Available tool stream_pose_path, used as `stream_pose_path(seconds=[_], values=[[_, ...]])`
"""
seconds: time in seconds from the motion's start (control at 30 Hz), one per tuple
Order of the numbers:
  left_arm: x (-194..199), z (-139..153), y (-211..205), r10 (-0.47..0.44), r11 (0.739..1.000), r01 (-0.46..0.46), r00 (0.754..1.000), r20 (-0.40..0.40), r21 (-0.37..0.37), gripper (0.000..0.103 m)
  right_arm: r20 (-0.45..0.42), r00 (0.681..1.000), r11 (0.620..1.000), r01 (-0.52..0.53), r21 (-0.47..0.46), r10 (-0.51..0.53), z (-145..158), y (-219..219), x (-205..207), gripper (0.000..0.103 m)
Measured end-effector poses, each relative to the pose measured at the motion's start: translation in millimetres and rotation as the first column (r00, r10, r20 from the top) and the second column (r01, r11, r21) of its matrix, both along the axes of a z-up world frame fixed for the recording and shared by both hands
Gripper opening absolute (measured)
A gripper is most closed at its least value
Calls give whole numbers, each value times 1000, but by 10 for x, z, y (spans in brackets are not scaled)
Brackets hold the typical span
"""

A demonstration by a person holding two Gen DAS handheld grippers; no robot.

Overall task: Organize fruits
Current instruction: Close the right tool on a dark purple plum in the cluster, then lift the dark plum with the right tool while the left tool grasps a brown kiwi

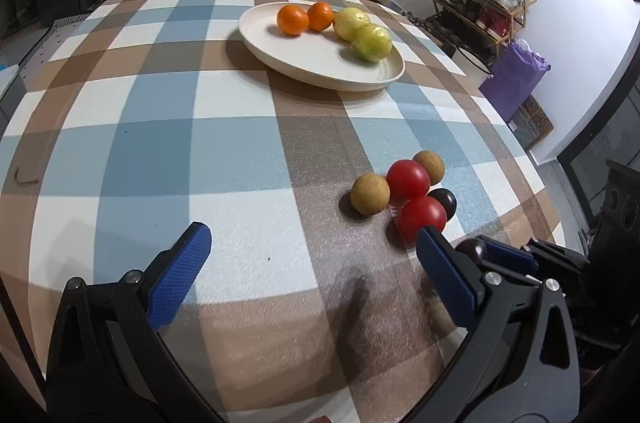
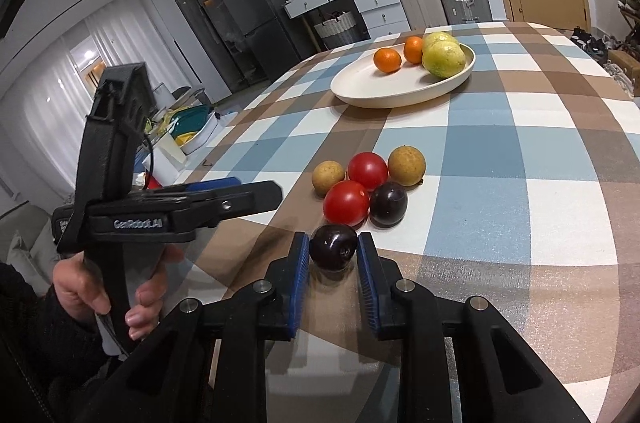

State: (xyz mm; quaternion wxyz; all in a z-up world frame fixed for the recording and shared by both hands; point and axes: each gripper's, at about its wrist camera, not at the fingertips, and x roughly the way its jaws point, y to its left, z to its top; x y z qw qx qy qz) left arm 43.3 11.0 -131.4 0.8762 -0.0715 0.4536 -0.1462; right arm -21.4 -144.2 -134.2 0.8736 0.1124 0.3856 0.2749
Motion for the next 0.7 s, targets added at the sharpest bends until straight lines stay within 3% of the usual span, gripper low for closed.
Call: stream_pose_path(seconds=[0.53, 0.7], values=[[283, -31, -100, -26, 1000, 26, 1000, -10, 6, 102, 4, 1000, 1000, -1, 32, 1, -55, -117, -15, 25], [342, -29, -181, -62, 998, 63, 998, -11, 15, 94, 3, 1000, 999, 2, 43, -2, -60, -149, -18, 25]])
